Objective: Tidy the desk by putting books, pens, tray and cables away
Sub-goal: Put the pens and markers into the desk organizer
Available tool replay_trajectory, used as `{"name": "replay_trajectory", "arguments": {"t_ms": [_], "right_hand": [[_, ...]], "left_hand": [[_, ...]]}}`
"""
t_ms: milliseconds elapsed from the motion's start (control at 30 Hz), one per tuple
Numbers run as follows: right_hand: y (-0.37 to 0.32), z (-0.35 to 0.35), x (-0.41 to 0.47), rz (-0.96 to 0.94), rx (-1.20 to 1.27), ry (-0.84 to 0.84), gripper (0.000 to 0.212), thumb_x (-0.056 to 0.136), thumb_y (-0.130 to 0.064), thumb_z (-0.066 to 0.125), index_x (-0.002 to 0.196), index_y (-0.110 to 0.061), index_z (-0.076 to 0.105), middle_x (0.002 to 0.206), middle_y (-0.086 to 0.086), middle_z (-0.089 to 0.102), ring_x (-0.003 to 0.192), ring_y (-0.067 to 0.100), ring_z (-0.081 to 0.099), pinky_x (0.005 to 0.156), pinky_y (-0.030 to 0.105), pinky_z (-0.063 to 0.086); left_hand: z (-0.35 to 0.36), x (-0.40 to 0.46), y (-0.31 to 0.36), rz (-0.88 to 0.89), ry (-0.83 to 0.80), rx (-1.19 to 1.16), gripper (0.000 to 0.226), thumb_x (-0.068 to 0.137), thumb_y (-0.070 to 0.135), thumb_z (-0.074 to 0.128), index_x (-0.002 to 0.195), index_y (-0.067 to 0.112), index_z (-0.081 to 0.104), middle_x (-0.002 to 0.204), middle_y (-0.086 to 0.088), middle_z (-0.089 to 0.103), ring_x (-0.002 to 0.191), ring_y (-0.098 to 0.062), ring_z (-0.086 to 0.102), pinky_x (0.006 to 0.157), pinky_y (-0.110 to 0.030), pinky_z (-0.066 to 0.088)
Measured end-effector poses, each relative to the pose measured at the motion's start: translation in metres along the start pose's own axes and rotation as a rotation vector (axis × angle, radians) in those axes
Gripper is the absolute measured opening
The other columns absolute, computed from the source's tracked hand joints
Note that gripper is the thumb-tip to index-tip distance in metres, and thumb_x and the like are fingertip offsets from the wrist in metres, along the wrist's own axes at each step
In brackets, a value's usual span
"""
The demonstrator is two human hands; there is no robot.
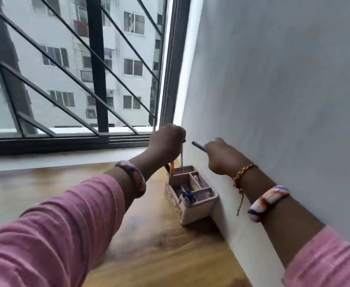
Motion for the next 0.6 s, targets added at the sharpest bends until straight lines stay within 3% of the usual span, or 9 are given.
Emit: {"name": "replay_trajectory", "arguments": {"t_ms": [100, 167, 300, 467, 600], "right_hand": [[-0.005, -0.001, 0.009, -0.004, -0.019, 0.058, 0.031, 0.087, 0.001, 0.047, 0.114, -0.008, 0.060, 0.114, 0.016, 0.057, 0.096, 0.033, 0.060, 0.073, 0.033, 0.045], [-0.008, 0.000, 0.015, -0.025, -0.096, 0.077, 0.031, 0.086, -0.002, 0.051, 0.113, -0.014, 0.062, 0.113, 0.011, 0.060, 0.100, 0.032, 0.060, 0.076, 0.035, 0.046], [-0.024, 0.009, 0.029, -0.082, -0.194, 0.051, 0.027, 0.084, -0.004, 0.056, 0.108, -0.015, 0.063, 0.112, 0.009, 0.061, 0.102, 0.032, 0.061, 0.079, 0.035, 0.046], [-0.057, 0.017, 0.041, -0.147, -0.176, 0.025, 0.031, 0.086, -0.005, 0.056, 0.115, -0.013, 0.056, 0.121, 0.011, 0.056, 0.109, 0.031, 0.056, 0.085, 0.037, 0.046], [-0.097, -0.001, 0.038, -0.229, -0.150, 0.154, 0.030, 0.085, -0.006, 0.057, 0.115, -0.011, 0.060, 0.116, 0.013, 0.059, 0.106, 0.033, 0.059, 0.082, 0.038, 0.048]], "left_hand": [[0.000, -0.007, -0.004, 0.024, -0.072, 0.019, 0.040, 0.090, 0.035, 0.056, 0.125, 0.016, 0.052, 0.122, -0.011, 0.056, 0.110, -0.033, 0.056, 0.081, -0.038, 0.047], [-0.013, -0.014, -0.013, 0.032, -0.051, 0.022, 0.047, 0.089, 0.039, 0.056, 0.130, 0.016, 0.046, 0.125, -0.011, 0.054, 0.112, -0.033, 0.054, 0.081, -0.039, 0.046], [-0.045, -0.035, -0.044, 0.022, -0.041, 0.042, 0.039, 0.088, 0.038, 0.058, 0.121, 0.018, 0.055, 0.116, -0.010, 0.060, 0.105, -0.031, 0.057, 0.081, -0.038, 0.045], [-0.079, -0.079, -0.094, -0.066, -0.084, 0.048, 0.028, 0.084, 0.036, 0.062, 0.107, 0.020, 0.065, 0.108, -0.007, 0.063, 0.098, -0.028, 0.060, 0.079, -0.034, 0.046], [-0.107, -0.116, -0.134, -0.142, -0.079, 0.030, 0.022, 0.082, 0.028, 0.067, 0.098, 0.014, 0.070, 0.095, -0.008, 0.068, 0.084, -0.025, 0.062, 0.077, -0.039, 0.053]]}}
Point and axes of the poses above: each hand's wrist, its own x-axis towards the middle knuckle, its own z-axis out of the palm, y = z × x, the point moved 5 cm from there along x, towards the middle knuckle
